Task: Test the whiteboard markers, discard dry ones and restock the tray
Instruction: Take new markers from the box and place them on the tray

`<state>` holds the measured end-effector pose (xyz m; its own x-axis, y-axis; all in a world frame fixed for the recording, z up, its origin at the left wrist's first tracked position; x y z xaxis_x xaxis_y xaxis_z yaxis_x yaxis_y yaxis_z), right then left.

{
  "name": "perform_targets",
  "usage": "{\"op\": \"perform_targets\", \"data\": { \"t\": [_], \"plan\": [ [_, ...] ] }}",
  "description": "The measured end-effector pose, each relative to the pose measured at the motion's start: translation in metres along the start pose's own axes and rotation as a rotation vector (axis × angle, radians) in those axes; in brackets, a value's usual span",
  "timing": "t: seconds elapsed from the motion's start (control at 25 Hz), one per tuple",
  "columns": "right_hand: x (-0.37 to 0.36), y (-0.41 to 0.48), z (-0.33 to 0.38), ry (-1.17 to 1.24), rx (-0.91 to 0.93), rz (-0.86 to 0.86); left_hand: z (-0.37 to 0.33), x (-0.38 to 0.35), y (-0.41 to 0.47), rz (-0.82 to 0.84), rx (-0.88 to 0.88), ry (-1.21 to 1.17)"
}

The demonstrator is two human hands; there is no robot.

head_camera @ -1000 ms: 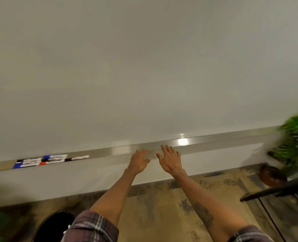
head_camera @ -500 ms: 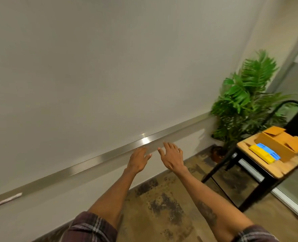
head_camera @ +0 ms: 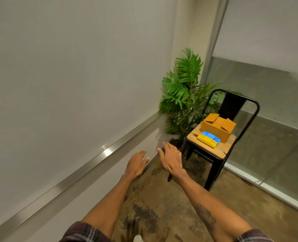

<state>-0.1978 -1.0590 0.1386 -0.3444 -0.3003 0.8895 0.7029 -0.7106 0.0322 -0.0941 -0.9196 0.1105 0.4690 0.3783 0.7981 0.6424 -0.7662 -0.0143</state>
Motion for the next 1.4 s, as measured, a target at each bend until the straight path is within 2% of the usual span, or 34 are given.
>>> {"op": "perform_targets", "data": {
  "t": [0.6,0.88,1.16,1.4],
  "plan": [
    [0.063,0.193,-0.157,-0.033,-0.369,-0.111,-0.112,-0.073,0.288,0.193,-0.299,-0.002],
    [0.079,0.248,-0.228,-0.023,-0.476,-0.171,-0.165,-0.130,0.364,0.286,-0.392,0.031],
    [0.091,0.317,-0.311,-0.060,-0.500,-0.090,-0.220,-0.189,0.438,0.336,-0.417,0.061],
    [0.112,0.381,-0.386,-0.089,-0.504,-0.014,-0.269,-0.233,0.500,0.275,-0.307,-0.018]
  ]
}}
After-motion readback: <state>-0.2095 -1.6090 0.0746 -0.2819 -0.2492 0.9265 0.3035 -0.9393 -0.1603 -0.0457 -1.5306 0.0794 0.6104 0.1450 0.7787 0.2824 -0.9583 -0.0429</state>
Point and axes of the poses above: each hand's wrist, its own y-axis towards the middle knuckle, its own x-axis out of the back of the hand, z = x × y, the point moved 2 cm from there along y, towards the middle knuckle, and after that the axes turned 5 degrees about -x, right-handed, at the moved point
